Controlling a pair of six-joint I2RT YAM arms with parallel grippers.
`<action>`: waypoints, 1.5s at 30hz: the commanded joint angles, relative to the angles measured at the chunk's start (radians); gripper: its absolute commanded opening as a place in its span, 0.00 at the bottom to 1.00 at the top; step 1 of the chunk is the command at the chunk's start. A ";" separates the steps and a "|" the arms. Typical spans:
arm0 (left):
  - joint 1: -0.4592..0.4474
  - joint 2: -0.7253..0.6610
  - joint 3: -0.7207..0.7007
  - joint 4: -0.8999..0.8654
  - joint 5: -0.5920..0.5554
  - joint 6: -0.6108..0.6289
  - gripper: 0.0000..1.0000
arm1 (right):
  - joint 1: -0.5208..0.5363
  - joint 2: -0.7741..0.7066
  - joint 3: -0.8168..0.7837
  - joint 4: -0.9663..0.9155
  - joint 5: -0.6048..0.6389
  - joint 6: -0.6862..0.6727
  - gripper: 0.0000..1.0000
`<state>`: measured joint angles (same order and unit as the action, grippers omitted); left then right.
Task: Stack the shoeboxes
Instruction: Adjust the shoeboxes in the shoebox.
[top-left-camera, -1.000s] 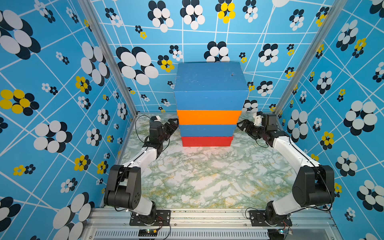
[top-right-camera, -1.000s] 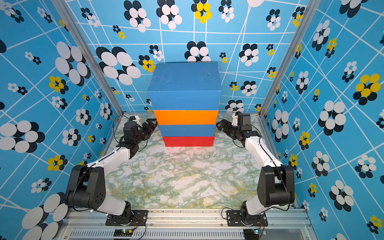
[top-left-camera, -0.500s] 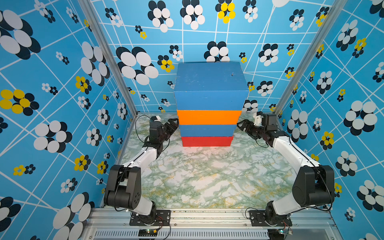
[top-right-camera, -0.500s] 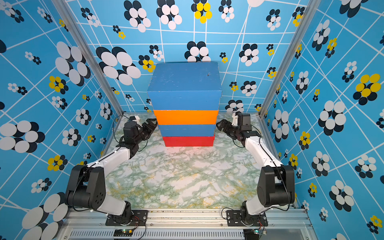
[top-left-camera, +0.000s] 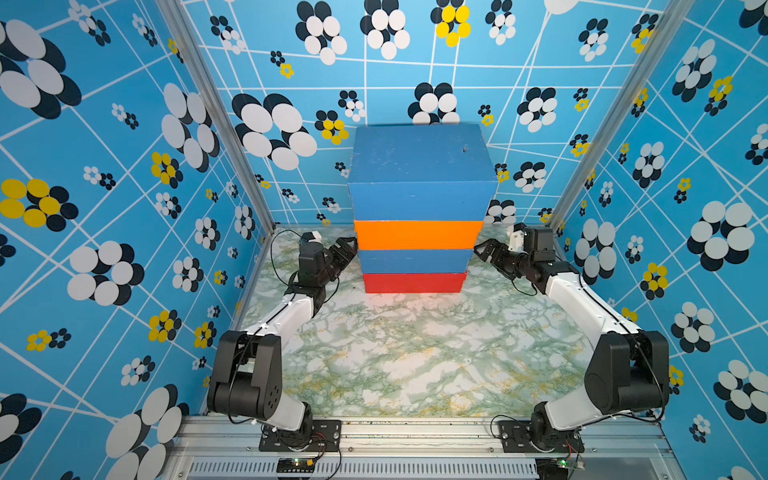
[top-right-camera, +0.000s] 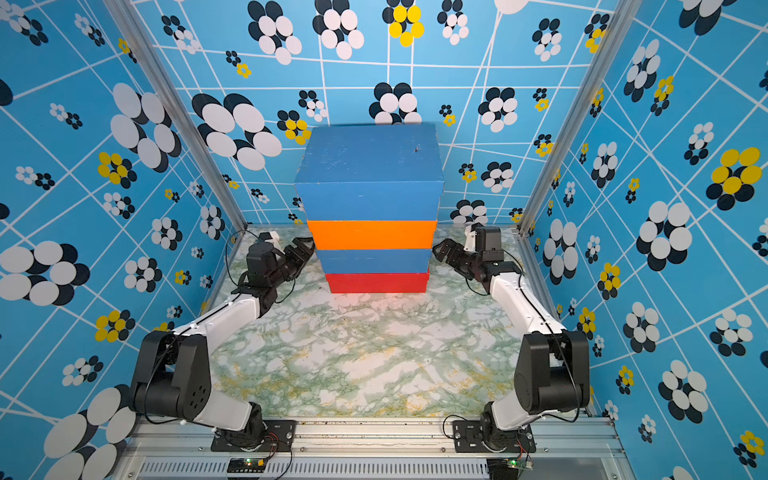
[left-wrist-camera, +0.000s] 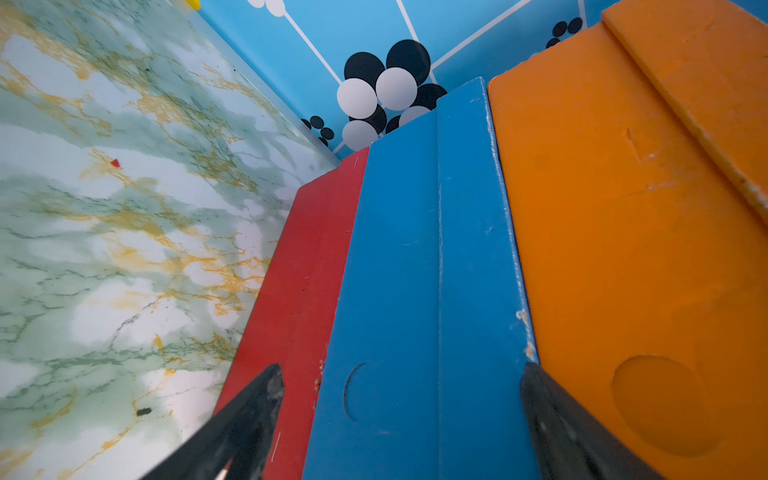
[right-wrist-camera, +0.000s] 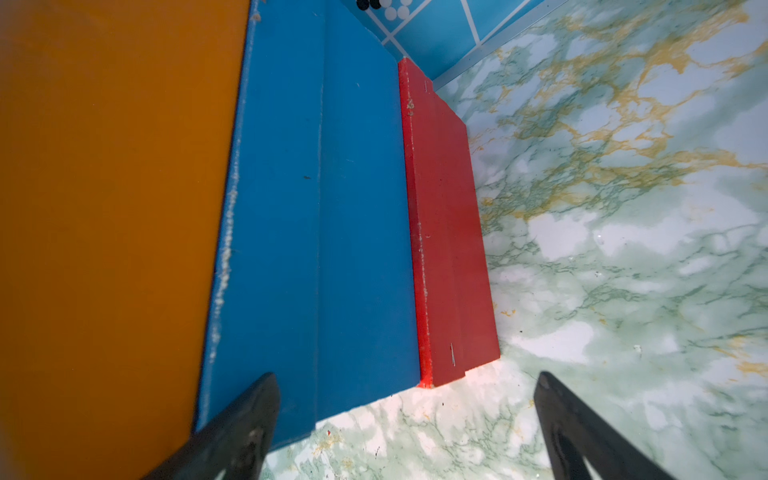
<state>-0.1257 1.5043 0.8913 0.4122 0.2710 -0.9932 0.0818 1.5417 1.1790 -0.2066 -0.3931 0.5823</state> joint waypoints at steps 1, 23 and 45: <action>-0.062 -0.039 0.040 0.000 0.137 0.060 0.91 | 0.048 -0.032 0.028 -0.006 -0.108 -0.033 0.98; 0.011 -0.041 0.028 0.004 0.174 0.050 0.94 | 0.008 -0.032 0.034 -0.018 -0.093 -0.038 0.99; 0.093 -0.112 0.005 -0.010 0.186 0.043 0.94 | -0.025 -0.054 -0.007 -0.031 -0.076 -0.053 0.99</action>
<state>-0.0528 1.4368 0.8986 0.3874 0.4343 -0.9565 0.0639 1.5230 1.1790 -0.2287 -0.4519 0.5533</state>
